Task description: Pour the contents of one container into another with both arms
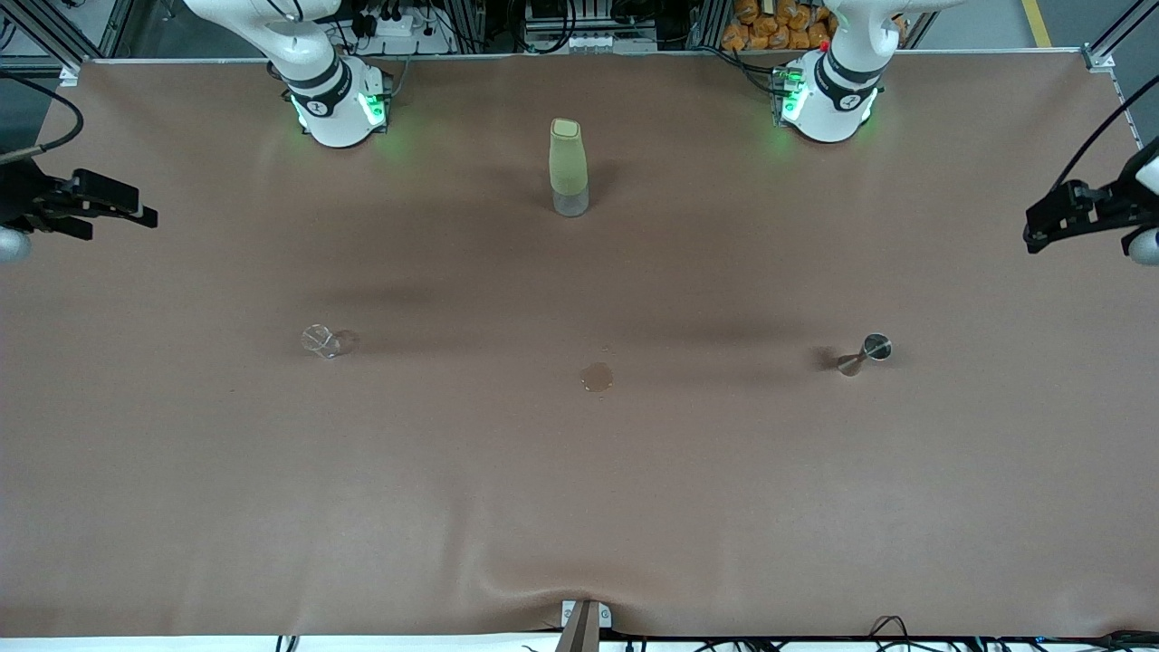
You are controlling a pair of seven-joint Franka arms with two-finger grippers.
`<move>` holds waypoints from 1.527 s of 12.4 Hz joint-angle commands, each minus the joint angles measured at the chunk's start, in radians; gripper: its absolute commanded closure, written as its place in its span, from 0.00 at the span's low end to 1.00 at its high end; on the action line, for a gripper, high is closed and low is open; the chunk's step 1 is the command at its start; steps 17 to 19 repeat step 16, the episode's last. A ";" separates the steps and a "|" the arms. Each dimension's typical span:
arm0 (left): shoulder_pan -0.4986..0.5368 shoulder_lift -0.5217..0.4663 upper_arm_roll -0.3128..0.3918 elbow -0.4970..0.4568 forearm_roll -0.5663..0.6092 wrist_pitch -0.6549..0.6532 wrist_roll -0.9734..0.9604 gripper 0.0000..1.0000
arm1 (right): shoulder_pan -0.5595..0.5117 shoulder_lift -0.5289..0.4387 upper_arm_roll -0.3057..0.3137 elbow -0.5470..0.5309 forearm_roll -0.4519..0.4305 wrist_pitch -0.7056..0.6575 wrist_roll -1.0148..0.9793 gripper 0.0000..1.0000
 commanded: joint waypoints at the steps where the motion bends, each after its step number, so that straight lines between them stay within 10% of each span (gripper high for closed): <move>1: -0.012 -0.044 0.031 -0.051 -0.029 0.006 -0.013 0.00 | -0.035 0.006 0.043 0.057 -0.068 -0.022 0.028 0.00; 19: -0.054 -0.058 0.031 -0.068 -0.086 -0.001 -0.034 0.00 | -0.015 0.006 0.038 0.054 -0.110 0.053 0.072 0.00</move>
